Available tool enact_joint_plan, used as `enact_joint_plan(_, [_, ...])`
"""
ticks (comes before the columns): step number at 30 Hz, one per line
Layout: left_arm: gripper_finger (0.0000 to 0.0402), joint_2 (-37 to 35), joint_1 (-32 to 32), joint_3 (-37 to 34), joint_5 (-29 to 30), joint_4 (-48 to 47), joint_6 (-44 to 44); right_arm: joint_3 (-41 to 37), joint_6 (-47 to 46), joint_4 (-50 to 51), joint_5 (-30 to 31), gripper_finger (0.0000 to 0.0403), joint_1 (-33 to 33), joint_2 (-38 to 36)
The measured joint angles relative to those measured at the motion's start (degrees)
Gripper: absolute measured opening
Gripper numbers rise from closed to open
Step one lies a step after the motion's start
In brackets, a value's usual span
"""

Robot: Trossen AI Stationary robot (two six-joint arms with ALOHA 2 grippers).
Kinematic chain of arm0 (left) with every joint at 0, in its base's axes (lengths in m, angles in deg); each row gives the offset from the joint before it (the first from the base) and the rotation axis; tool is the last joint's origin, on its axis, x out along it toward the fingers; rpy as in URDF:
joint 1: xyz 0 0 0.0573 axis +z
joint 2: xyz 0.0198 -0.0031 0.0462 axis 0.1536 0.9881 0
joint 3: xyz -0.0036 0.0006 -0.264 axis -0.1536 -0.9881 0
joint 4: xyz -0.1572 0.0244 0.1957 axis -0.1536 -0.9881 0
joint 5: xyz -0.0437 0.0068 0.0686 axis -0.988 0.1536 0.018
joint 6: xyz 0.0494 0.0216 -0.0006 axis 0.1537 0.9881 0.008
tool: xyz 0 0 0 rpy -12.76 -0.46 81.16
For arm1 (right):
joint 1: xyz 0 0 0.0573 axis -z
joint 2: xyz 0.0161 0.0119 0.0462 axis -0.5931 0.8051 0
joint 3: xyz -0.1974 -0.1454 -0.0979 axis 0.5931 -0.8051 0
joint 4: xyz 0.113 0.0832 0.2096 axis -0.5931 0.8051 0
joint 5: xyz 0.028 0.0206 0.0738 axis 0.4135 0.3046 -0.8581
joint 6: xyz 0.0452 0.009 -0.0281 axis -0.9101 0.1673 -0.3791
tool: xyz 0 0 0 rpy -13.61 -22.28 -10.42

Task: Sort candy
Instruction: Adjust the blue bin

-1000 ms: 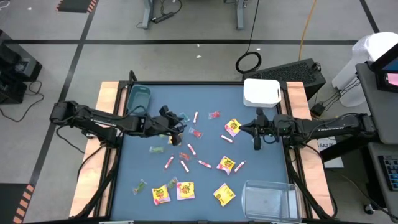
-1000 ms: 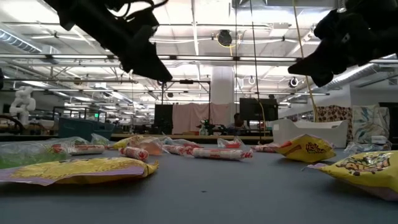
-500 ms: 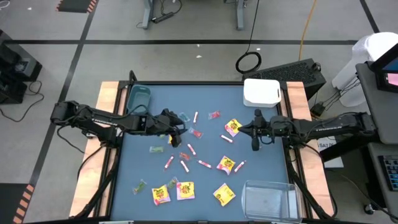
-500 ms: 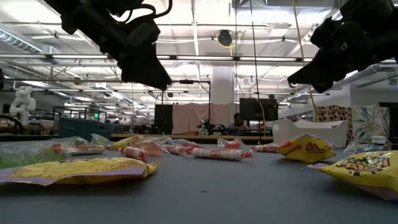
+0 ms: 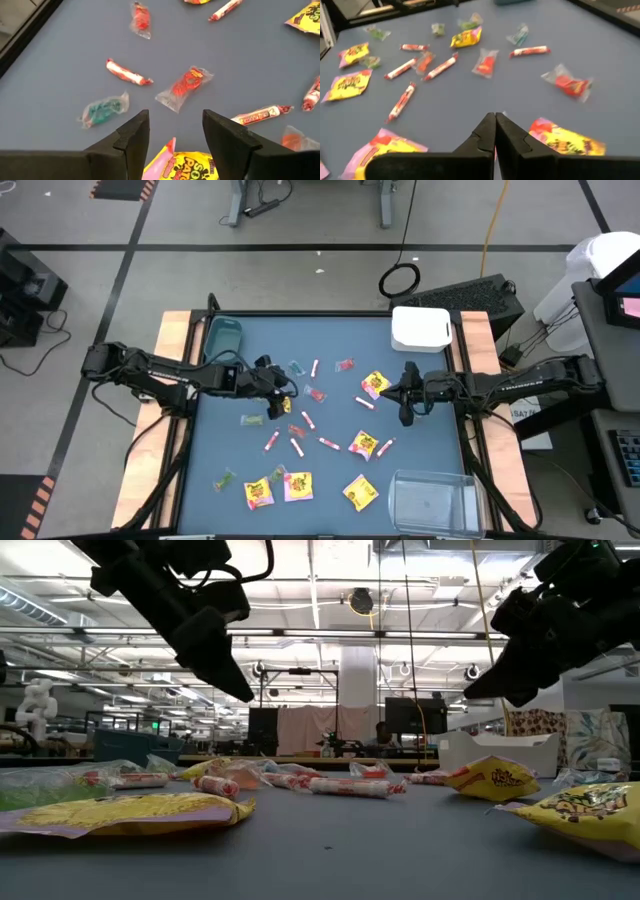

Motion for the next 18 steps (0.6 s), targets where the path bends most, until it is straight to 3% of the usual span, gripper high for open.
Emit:
enact_joint_plan(6, [0.0190,0.00,0.36,-0.64,1.10,-0.41,2.35,-0.02,0.49,-6.86,0.10,0.0000,-0.83,3.62])
enact_joint_plan(12, [0.0190,-2.39,2.24,0.32,16.27,-11.78,-0.90,-0.02,3.26,-12.86,0.12,0.0000,-0.80,6.11])
enact_joint_plan(15, [0.0189,-4.19,6.34,2.14,21.02,-18.85,-8.30,-0.02,5.15,-14.56,1.11,0.0000,-0.78,6.68])
enact_joint_plan(18, [0.0189,-4.73,11.66,2.43,21.18,-22.63,-12.83,-0.02,5.67,-15.15,3.24,0.0000,-0.78,6.70])
